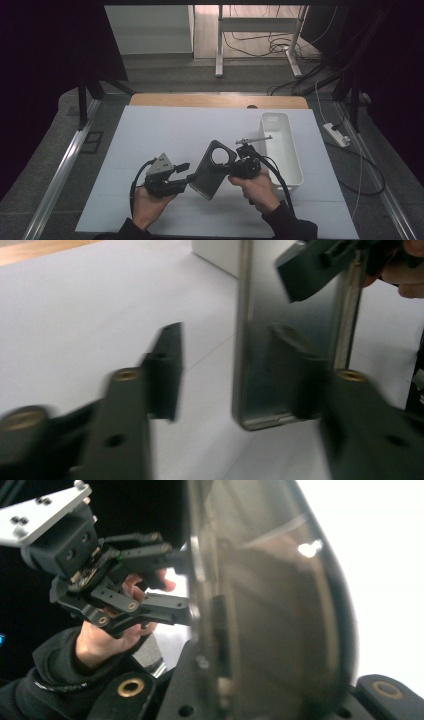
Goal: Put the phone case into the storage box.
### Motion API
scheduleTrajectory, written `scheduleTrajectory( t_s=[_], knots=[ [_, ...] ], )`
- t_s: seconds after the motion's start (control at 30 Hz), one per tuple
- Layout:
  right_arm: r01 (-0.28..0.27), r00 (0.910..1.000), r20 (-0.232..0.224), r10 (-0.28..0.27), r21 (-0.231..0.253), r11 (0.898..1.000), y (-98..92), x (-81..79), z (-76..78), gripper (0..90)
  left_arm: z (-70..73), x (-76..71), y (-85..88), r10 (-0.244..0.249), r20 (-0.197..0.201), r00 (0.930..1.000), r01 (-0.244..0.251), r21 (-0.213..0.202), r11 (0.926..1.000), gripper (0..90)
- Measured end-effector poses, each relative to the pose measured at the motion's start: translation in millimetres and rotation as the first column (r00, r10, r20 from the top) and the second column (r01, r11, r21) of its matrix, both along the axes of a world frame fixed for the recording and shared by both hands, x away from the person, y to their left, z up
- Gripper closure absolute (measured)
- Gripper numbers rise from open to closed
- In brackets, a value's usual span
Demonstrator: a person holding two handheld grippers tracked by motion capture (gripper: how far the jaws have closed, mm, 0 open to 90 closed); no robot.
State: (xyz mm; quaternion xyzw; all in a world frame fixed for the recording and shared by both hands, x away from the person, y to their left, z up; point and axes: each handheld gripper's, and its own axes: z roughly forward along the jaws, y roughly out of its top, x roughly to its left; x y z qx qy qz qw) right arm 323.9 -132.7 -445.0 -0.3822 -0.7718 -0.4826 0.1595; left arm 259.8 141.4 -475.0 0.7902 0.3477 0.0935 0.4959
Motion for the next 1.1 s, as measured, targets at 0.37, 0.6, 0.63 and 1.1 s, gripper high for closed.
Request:
scheduleTrajectory(
  t_s=[0.37,0.6,0.63,1.1],
  knots=[
    [-0.069,0.9851,0.155,0.075,-0.044,0.997,-7.2,-5.2,8.9,85.2,-8.5,9.7,9.6,-0.142,-0.098,0.9850,0.131,-0.112,0.9851,14.5],
    [-0.104,0.9709,0.207,0.121,-0.090,0.990,-4.9,-9.1,8.8,85.1,-10.9,8.6,6.0,-0.202,-0.108,0.9734,0.191,-0.108,0.9757,2.8],
    [-0.112,0.9684,0.213,0.130,-0.095,0.989,-4.5,-9.5,8.7,85.1,-11.1,8.2,5.3,-0.207,-0.101,0.9730,0.196,-0.108,0.9745,2.8],
    [-0.218,0.9378,0.247,0.244,-0.127,0.968,2.7,-15.5,5.6,85.1,-21.4,10.9,-14.6,-0.334,-0.103,0.9370,0.326,-0.083,0.9416,0.0]
  ],
)
